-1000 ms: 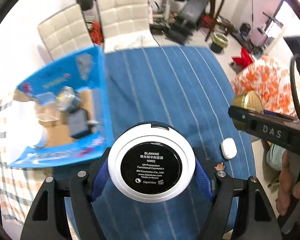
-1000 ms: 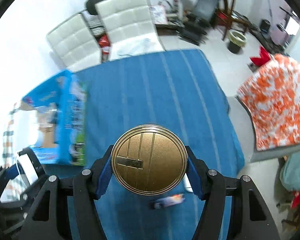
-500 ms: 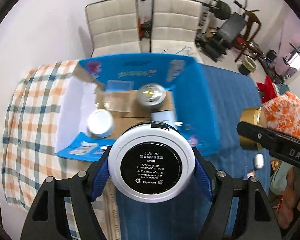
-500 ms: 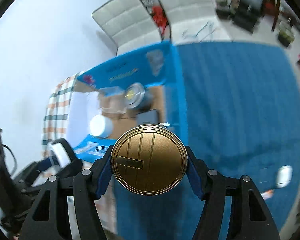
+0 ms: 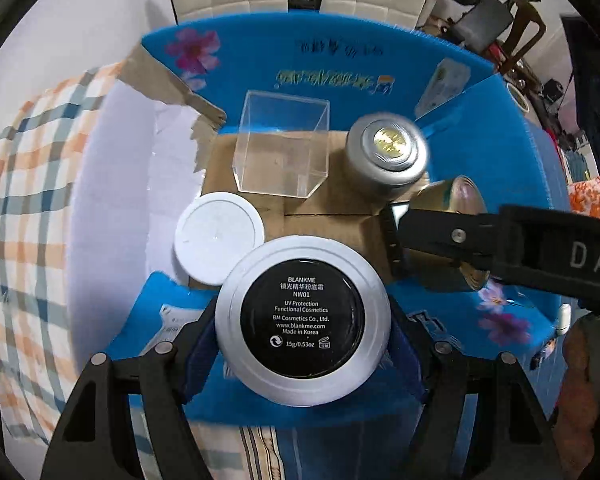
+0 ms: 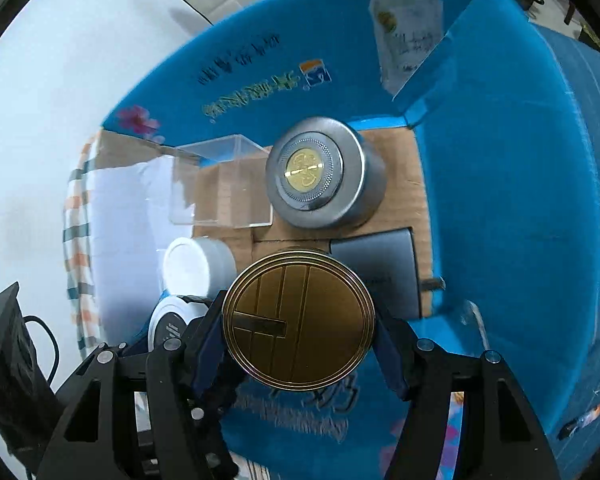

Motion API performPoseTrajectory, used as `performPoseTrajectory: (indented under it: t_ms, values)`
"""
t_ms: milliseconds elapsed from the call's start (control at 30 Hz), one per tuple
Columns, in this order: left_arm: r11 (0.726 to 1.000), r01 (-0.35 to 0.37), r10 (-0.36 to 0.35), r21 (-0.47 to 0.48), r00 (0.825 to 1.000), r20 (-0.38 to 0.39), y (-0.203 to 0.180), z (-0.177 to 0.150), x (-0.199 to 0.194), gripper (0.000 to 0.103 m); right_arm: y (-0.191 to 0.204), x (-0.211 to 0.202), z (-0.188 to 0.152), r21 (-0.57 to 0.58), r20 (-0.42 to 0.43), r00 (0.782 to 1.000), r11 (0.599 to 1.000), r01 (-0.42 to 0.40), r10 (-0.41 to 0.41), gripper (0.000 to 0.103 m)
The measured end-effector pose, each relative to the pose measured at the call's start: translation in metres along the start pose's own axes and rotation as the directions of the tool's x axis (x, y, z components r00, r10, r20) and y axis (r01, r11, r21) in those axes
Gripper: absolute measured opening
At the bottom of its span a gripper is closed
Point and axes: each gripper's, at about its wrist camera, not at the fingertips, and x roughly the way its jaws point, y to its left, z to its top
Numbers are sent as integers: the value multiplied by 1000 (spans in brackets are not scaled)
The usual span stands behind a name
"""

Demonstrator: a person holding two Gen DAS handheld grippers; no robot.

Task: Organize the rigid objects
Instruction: 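Carry the compact with the left tool while the right tool carries the gold tin into the box, then open both tools to release the compact and gold tin in the box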

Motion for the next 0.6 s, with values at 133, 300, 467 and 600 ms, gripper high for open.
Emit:
performPoseTrajectory:
  t_ms: [133, 300, 467, 600]
  values:
    - [1000, 18, -19, -7, 999, -27, 4, 5, 15, 73, -1, 18, 8, 23, -21, 1000, 1000, -8, 9, 68]
    - [999, 43, -43, -4, 998, -46, 9, 11, 26, 73, 5, 27, 13, 33, -38, 998, 998, -50, 51, 68]
    - [998, 59, -59, -9, 997, -43, 11, 16, 28, 73, 12, 33, 18, 36, -55, 998, 999, -34, 36, 69]
    - [997, 72, -73, -20, 996, -60, 13, 19, 28, 73, 15, 32, 16, 26, -70, 997, 1000, -10, 12, 69]
